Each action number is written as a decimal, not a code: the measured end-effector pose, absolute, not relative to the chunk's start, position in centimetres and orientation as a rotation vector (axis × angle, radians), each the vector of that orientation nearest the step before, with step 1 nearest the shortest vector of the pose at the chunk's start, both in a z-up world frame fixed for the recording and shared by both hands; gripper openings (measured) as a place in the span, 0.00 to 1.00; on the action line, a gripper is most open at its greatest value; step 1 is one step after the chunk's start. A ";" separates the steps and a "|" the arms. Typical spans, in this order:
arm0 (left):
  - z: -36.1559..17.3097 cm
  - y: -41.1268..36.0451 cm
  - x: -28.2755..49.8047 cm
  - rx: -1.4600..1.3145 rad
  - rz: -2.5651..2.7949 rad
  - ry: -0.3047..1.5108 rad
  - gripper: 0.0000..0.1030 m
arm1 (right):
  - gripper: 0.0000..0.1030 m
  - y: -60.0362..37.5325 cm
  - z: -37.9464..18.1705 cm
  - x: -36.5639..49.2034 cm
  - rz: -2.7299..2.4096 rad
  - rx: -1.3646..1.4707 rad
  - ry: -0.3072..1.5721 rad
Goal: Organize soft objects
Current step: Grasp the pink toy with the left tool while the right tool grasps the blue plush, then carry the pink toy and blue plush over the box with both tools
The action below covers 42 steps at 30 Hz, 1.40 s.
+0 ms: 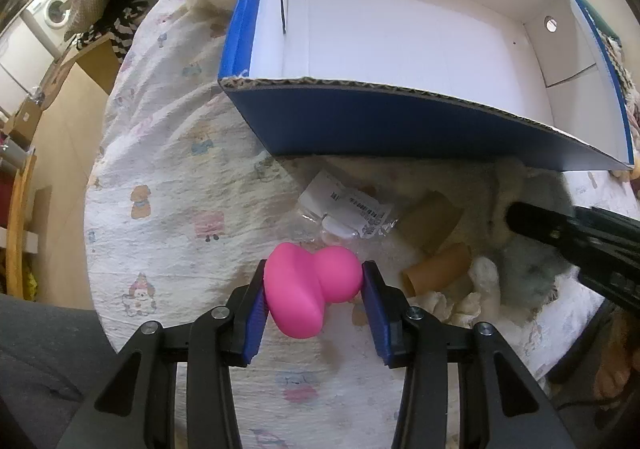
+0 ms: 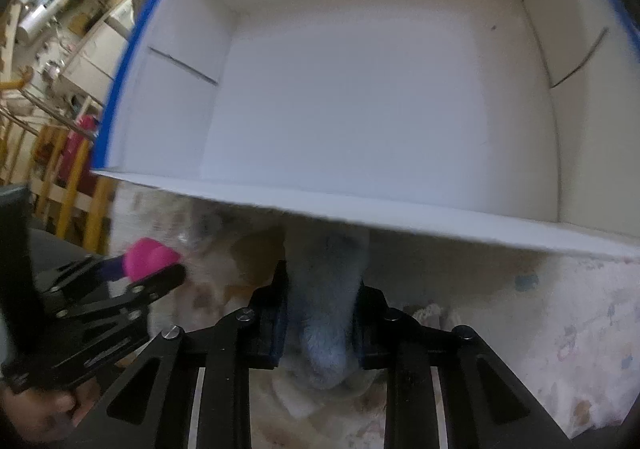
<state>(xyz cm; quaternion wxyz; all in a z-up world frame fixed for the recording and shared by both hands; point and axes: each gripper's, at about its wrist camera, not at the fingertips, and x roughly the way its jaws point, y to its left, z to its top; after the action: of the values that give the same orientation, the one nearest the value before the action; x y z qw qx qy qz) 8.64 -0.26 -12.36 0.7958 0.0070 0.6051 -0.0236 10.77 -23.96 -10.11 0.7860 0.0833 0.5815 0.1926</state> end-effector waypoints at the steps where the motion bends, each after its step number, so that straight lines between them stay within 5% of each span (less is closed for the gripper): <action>1: -12.2 -0.3 8.4 0.016 -0.050 1.297 0.39 | 0.26 -24.6 -9.6 10.2 0.424 0.198 1.237; 24: -8.5 -0.8 5.5 0.057 -0.027 1.177 0.39 | 0.26 -31.8 -0.9 3.6 0.527 0.388 0.935; 42: 0.9 -1.4 7.0 0.074 -0.022 0.926 0.39 | 0.26 -31.9 4.6 7.1 0.508 0.418 0.750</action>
<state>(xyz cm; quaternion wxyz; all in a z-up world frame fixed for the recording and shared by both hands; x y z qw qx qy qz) 7.00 -1.35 0.89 0.8940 0.0357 0.4466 -0.0106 7.11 -31.86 4.59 0.8783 0.2002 0.3595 0.2436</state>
